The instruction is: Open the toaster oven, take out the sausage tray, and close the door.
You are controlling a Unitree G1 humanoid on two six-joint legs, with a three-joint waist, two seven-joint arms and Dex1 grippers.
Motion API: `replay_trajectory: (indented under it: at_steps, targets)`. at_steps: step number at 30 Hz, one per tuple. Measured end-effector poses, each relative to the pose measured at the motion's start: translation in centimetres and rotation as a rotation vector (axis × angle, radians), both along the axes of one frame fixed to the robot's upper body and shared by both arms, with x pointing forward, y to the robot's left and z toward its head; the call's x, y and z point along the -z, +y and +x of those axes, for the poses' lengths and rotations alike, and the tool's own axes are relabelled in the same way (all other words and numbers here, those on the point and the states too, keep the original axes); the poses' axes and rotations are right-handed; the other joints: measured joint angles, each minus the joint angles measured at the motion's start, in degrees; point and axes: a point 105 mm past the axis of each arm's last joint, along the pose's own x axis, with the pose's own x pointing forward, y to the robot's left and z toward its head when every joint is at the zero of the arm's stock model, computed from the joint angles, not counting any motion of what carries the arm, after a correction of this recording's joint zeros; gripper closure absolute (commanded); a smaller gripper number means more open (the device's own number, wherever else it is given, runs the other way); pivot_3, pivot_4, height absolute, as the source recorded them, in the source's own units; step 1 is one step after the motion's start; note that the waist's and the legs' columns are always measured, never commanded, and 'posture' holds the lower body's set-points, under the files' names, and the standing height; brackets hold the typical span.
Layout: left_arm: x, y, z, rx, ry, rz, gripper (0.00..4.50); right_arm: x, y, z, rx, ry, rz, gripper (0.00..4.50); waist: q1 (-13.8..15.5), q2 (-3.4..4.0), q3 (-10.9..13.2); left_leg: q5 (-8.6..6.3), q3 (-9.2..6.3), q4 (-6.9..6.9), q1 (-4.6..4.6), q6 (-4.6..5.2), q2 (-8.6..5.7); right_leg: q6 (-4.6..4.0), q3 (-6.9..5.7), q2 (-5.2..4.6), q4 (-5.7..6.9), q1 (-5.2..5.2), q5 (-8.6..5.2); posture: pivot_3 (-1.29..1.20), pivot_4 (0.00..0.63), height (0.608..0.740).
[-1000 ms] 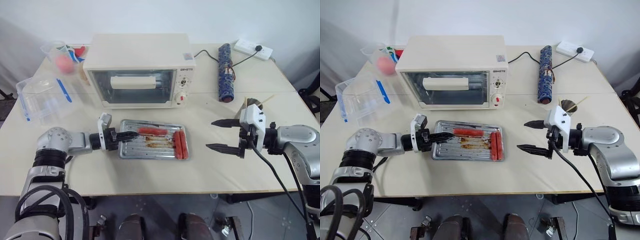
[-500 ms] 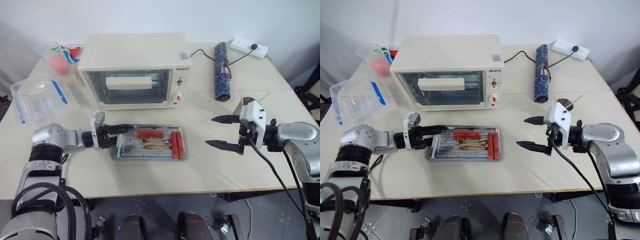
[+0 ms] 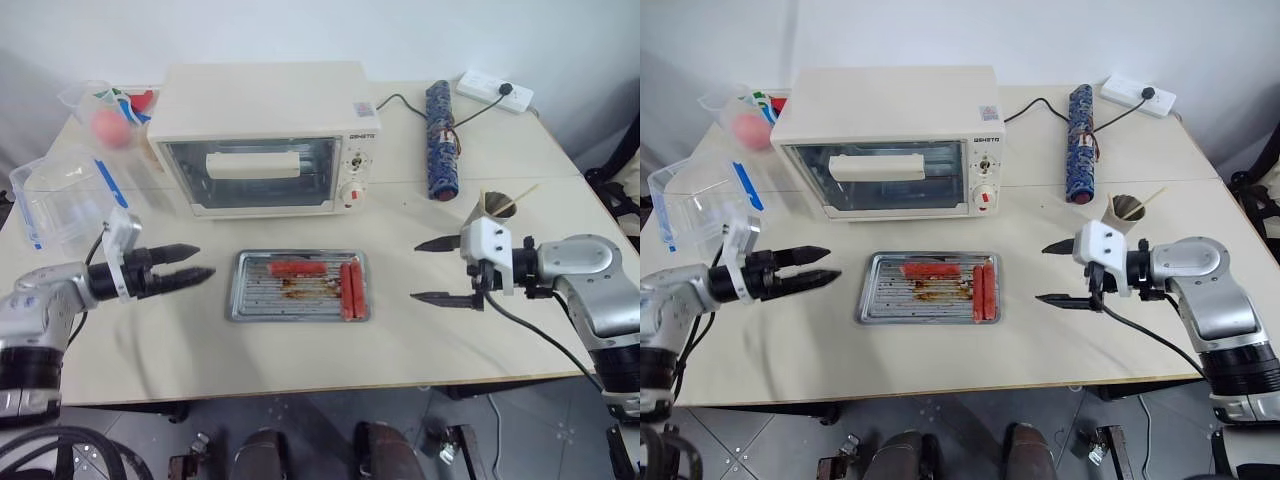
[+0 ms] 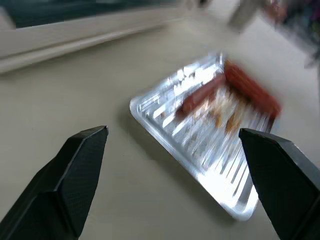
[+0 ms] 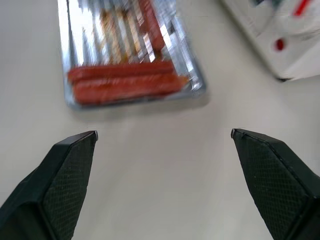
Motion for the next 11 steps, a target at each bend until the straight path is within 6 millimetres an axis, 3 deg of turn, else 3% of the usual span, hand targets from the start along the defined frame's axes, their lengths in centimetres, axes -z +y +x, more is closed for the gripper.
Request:
replay_trajectory:
  at_steps: [3, 11]
  targets:
    - [1.4, 0.1, -1.1, 0.083, -0.034, 0.068, 0.04, 1.1, -0.7, 0.0, -0.002, 0.004, -0.033, 0.00, 0.47, -0.01, 0.01, -0.01, 0.13, 0.09, -0.11, 0.02, 0.02, 0.00, 0.02, 0.00, 0.04, -0.18, 0.00, 0.00, 0.150, 0.740]
    - [1.7, 0.9, -1.8, 0.090, -0.083, 0.067, 0.04, 3.4, -2.5, -0.2, 0.075, 0.010, -0.046, 0.00, 0.75, -0.01, 0.01, -0.07, 0.31, 0.14, -0.10, 0.13, 0.03, 0.01, 0.02, -0.10, 0.13, -0.25, 0.01, 0.00, 0.150, 0.740]
